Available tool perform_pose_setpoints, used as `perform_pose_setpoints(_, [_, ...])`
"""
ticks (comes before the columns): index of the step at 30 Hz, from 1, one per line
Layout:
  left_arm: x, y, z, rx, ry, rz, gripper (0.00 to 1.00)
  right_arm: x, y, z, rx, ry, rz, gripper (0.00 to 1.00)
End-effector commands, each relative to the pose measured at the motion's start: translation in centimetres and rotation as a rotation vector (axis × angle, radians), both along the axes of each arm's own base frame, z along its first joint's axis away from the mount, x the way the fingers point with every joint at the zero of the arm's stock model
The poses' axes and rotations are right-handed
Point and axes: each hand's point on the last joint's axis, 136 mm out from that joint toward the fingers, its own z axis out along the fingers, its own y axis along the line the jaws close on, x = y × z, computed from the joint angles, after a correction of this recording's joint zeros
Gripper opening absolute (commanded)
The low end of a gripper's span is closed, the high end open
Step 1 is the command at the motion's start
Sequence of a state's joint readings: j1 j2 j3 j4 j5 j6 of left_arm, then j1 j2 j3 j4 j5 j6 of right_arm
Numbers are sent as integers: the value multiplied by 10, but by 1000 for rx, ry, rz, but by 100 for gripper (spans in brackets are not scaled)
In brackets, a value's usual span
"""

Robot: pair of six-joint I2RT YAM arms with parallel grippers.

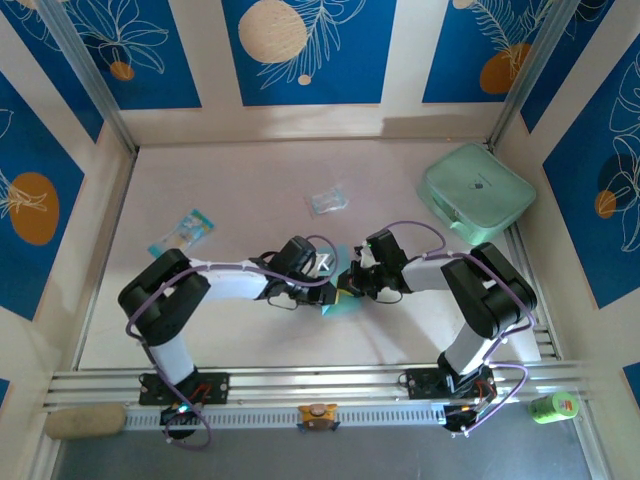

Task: Fold a paper plane with a square sheet of paper (pick it up from the middle)
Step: Fold the triangle a second time at the center of the table.

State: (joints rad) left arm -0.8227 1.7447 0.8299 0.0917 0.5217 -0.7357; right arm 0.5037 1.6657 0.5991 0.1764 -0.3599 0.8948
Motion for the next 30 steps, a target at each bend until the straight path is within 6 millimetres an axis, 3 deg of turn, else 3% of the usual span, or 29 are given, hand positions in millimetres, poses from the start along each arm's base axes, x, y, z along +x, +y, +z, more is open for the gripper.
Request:
perform_pose_setpoints(1, [0,-12,8,-47,19,-24,7,-18,-21,-28,-100,94,-37,1])
perform_pose_setpoints(10, [-5,-4,-12,9,55,-26,7,-19,-21,-28,-100,98,-34,1])
perform_pose_setpoints(30, [-20,6,-20,19,105,-36,8,-18,-23,-30,-107,100,-38,1])
